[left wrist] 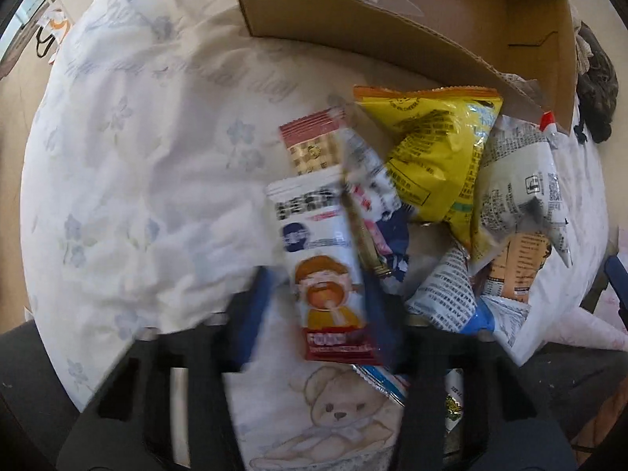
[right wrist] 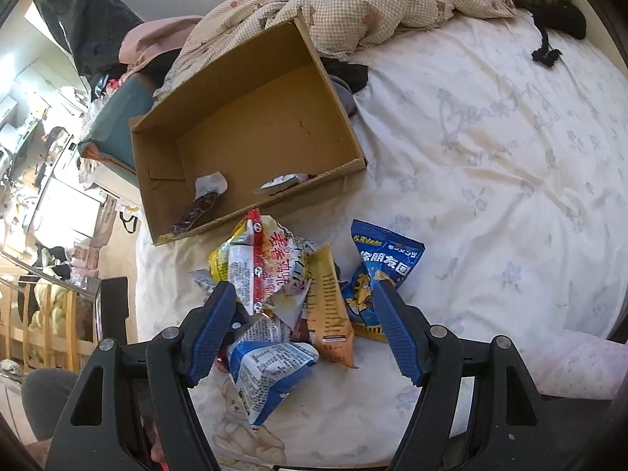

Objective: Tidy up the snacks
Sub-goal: 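Grasp the white rice-cake bar with the left tool from the pile, then grasp the blue-white chip bag with the right tool while the left tool holds the rice-cake bar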

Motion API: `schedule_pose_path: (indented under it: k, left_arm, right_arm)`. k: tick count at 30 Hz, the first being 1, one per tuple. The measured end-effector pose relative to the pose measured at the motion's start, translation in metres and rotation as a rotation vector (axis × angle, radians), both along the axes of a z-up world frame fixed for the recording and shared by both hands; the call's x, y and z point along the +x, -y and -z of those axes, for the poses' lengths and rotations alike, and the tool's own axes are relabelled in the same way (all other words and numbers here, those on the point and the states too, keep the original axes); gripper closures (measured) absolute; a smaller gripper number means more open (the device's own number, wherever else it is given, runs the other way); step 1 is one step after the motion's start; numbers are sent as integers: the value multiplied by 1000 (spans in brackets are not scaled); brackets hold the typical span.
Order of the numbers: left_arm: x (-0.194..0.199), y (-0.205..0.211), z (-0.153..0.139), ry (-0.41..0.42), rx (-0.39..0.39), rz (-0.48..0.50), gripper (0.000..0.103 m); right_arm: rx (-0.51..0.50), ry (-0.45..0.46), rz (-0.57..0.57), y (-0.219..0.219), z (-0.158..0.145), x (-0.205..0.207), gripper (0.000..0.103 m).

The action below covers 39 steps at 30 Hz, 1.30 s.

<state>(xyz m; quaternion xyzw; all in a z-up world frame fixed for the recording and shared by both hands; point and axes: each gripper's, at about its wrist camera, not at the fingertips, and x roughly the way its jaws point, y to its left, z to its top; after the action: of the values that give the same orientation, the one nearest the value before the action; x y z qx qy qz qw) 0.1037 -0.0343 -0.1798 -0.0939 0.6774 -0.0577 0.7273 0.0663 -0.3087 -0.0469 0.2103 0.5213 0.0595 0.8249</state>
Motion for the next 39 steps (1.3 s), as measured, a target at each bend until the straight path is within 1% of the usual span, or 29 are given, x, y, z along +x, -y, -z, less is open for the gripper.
schedule_pose_path:
  k: [1, 2, 4, 6, 10, 11, 13, 15, 18, 20, 24, 27, 29, 30, 31, 34, 37, 39]
  left_arm:
    - [0, 1, -1, -10, 6, 14, 75]
    - [0, 0, -2, -12, 5, 8, 77]
    - [-2, -3, -6, -15, 16, -12, 78]
    - [-6, -8, -10, -16, -2, -30, 78]
    - [-14, -12, -28, 40, 55, -28, 78]
    - [-17, -15, -36, 66, 78, -39, 78]
    - [-22, -20, -46, 94, 91, -56, 78]
    - [-26, -23, -55, 119, 92, -73, 78]
    - [-27, -25, -64, 133, 79, -96, 78]
    - [-24, -31, -68, 136, 60, -107, 78]
    - [-27, -36, -73, 150, 48, -110, 78]
    - [-24, -45, -77, 160, 40, -112, 78]
    - [-25, -44, -77, 160, 37, -115, 78]
    - [-23, -45, -77, 159, 34, -115, 78]
    - [-24, -44, -77, 157, 32, -116, 78]
    - [-23, -43, -76, 160, 31, -114, 78]
    - [-23, -46, -80, 169, 30, -124, 78]
    - [-24, -51, -84, 180, 30, -135, 78]
  right_arm:
    - [-2, -5, -5, -1, 1, 0, 28]
    - [1, -10, -11, -2, 2, 1, 28]
    - [24, -32, -43, -7, 5, 1, 28]
    - [44, -62, -68, -14, 12, 0, 28]
    - [144, -205, -72, -28, 44, -9, 28]
    - [187, -261, -65, -33, 57, -12, 28]
    - [270, -346, -45, -41, 78, -19, 28]
    - [302, -384, -23, -47, 90, -22, 28]
    - [352, -422, 6, -58, 106, -20, 28]
    - [391, -431, 43, -62, 115, -18, 28]
    - [457, -424, 99, -65, 126, -17, 28]
    - [516, -414, 166, -56, 132, -20, 28]
    - [535, -403, 201, -49, 134, -22, 28]
    - [529, -396, 204, -49, 134, -22, 28]
    - [501, -391, 194, -49, 132, -21, 31]
    - [449, -376, 144, -57, 126, -19, 47]
    - [367, -355, 91, -65, 111, -22, 54]
    - [343, -340, 53, -68, 100, -27, 57]
